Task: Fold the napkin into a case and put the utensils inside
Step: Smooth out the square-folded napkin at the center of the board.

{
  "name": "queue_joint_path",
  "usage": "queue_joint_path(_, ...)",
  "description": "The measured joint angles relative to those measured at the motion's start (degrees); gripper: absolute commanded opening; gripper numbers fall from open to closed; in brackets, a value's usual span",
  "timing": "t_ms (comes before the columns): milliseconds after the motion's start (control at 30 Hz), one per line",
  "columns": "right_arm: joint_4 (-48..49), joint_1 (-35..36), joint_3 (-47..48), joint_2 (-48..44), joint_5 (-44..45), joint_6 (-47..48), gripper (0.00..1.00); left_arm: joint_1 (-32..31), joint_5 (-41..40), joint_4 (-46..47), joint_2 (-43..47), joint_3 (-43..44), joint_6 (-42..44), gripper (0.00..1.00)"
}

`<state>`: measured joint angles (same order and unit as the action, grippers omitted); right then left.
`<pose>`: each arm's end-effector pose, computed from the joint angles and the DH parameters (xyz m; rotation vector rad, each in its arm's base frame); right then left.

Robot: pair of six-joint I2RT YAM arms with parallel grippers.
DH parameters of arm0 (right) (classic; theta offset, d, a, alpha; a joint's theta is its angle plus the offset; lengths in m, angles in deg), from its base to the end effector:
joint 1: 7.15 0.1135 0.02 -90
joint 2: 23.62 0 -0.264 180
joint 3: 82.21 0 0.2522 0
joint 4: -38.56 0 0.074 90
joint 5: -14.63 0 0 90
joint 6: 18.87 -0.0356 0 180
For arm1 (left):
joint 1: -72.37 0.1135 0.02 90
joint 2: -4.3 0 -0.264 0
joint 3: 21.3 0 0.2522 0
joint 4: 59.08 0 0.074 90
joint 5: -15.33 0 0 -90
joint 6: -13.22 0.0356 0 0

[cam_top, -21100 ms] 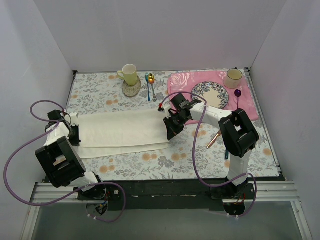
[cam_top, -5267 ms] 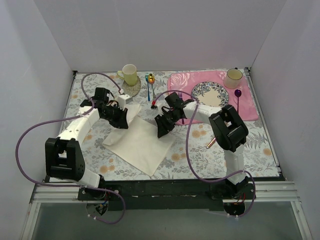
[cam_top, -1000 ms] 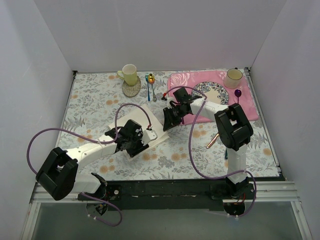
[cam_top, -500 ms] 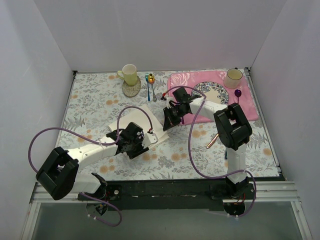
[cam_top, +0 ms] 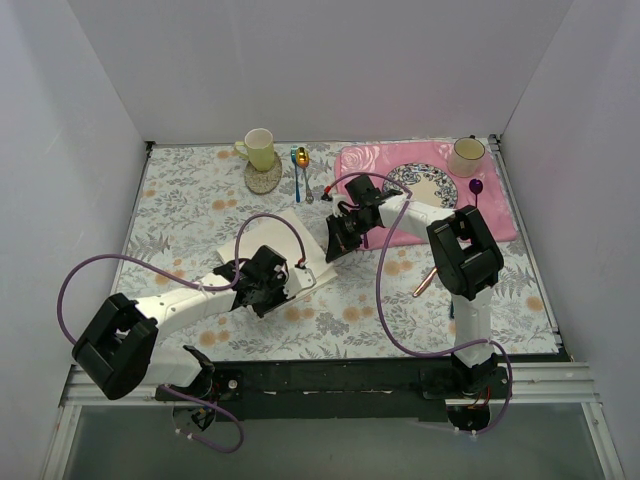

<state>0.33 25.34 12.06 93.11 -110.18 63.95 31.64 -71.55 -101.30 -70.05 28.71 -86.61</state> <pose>0.3453 0.2440 0.1629 -0.8027 2.5706 1.0296 0.1671 -0.1464 0.1633 0.7551 2.6731 -0.3145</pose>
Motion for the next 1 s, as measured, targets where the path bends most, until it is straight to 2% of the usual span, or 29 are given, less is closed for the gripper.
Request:
queue_joint_path(267, -0.3, 0.0, 0.1, 0.0, -1.4, 0.2, 0.01, 0.0, -0.7, -2.1, 1.3, 0.2, -0.1, 0.0)
queue_joint_path(600, -0.7, 0.0, 0.1, 0.0, -3.2, 0.6, 0.01, 0.0, -1.0, -5.0, 2.9, 2.4, 0.0, 0.0)
queue_joint_path(1000, -1.1, 0.0, -0.3, -2.0, -8.8, 0.5, 0.01, 0.0, 0.0, -12.9, 8.2, 5.2, 0.0, 0.0)
